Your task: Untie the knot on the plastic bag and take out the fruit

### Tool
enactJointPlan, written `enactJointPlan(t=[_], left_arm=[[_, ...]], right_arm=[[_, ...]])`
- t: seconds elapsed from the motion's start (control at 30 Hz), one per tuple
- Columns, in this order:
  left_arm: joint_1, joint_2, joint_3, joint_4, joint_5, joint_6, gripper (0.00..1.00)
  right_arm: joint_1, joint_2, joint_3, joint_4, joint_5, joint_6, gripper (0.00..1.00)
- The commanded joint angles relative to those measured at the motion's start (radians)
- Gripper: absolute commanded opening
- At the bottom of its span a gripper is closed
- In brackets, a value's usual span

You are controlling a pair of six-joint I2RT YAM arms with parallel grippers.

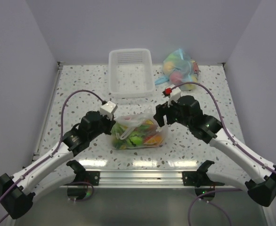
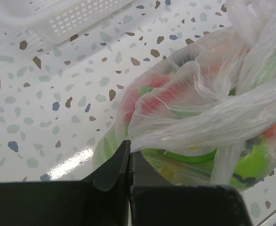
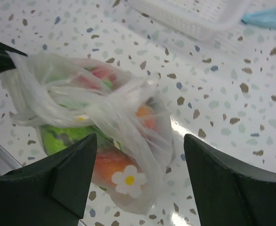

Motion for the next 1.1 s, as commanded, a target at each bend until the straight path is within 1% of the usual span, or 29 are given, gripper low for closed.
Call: enactJointPlan(t=[0.0, 0.07, 0.1, 0.17, 0.23, 0.3, 0.4, 0.5, 0.53, 0.57, 0.63, 0.67, 0.73, 0.77, 0.83, 0.9, 0.93, 1.0, 1.03, 1.07], left_arm=[[0.007, -0.031, -0.004, 0.104, 0.067, 0.046, 0.0], [0.007, -0.038, -0.003, 0.099, 0.07, 0.049, 0.0], [0.007, -0.038, -0.004, 0.099, 0.067, 0.051, 0.0], [0.008, -0.043, -0.003, 0.098, 0.065, 0.057, 0.0], [0.007, -0.043, -0.003, 0.099, 0.064, 0.055, 0.0], [0.007, -0.044, -0.003, 0.099, 0.068, 0.058, 0.0], [0.008, -0.048, -0.003, 0.102, 0.079, 0.057, 0.0], [0.007, -0.055, -0.003, 0.102, 0.074, 0.055, 0.0], [0.007, -0.058, -0.004, 0.102, 0.071, 0.051, 0.0], [0.008, -0.058, -0.004, 0.102, 0.059, 0.048, 0.0], [0.007, -0.055, -0.003, 0.098, 0.047, 0.045, 0.0], [0.007, -0.055, -0.001, 0.096, 0.035, 0.045, 0.0], [0.008, -0.054, 0.002, 0.09, 0.019, 0.037, 0.0], [0.007, -0.057, 0.002, 0.087, -0.007, 0.032, 0.0], [0.007, -0.06, 0.002, 0.078, -0.045, 0.022, 0.0], [0.007, -0.064, 0.003, 0.069, -0.113, 0.011, 0.0], [0.007, -0.067, 0.003, 0.069, -0.128, -0.001, 0.0], [0.007, -0.069, 0.003, 0.079, -0.168, -0.021, 0.0], [0.007, -0.064, 0.006, 0.092, -0.18, -0.047, 0.0], [0.01, -0.058, 0.011, 0.093, -0.217, -0.064, 0.0]], right_arm=[[0.042, 0.085, 0.168, -0.064, -0.081, -0.141, 0.78], [0.082, 0.13, 0.22, -0.076, -0.069, -0.163, 0.77], [0.09, 0.182, 0.263, -0.081, -0.069, -0.166, 0.77], [0.113, 0.236, 0.294, -0.081, -0.069, -0.166, 0.77], [0.125, 0.303, 0.318, -0.087, -0.064, -0.206, 0.76], [0.128, 0.348, 0.308, -0.081, -0.064, -0.219, 0.76], [0.128, 0.369, 0.26, -0.026, -0.006, -0.239, 0.76], [0.128, 0.389, 0.239, -0.026, 0.053, -0.23, 0.72], [0.128, 0.379, 0.228, -0.014, 0.074, -0.226, 0.69], [0.128, 0.366, 0.198, 0.0, 0.106, -0.215, 0.57], [0.128, 0.322, 0.162, 0.041, 0.135, -0.209, 0.41], [0.125, 0.31, 0.147, 0.049, 0.151, -0.201, 0.25], [0.124, 0.282, 0.115, 0.048, 0.188, -0.198, 0.12], [0.124, 0.256, 0.099, 0.043, 0.21, -0.193, 0.01], [0.121, 0.224, 0.082, 0.042, 0.286, -0.18, 0.0], [0.113, 0.153, 0.052, 0.064, 0.359, -0.121, 0.0], [0.108, 0.126, 0.044, 0.069, 0.476, -0.097, 0.0], [0.101, 0.039, 0.024, 0.072, 0.632, 0.022, 0.0], [0.087, 0.006, 0.016, 0.078, 0.728, 0.117, 0.0], [0.079, -0.023, -0.005, 0.086, 0.761, 0.159, 0.0]])
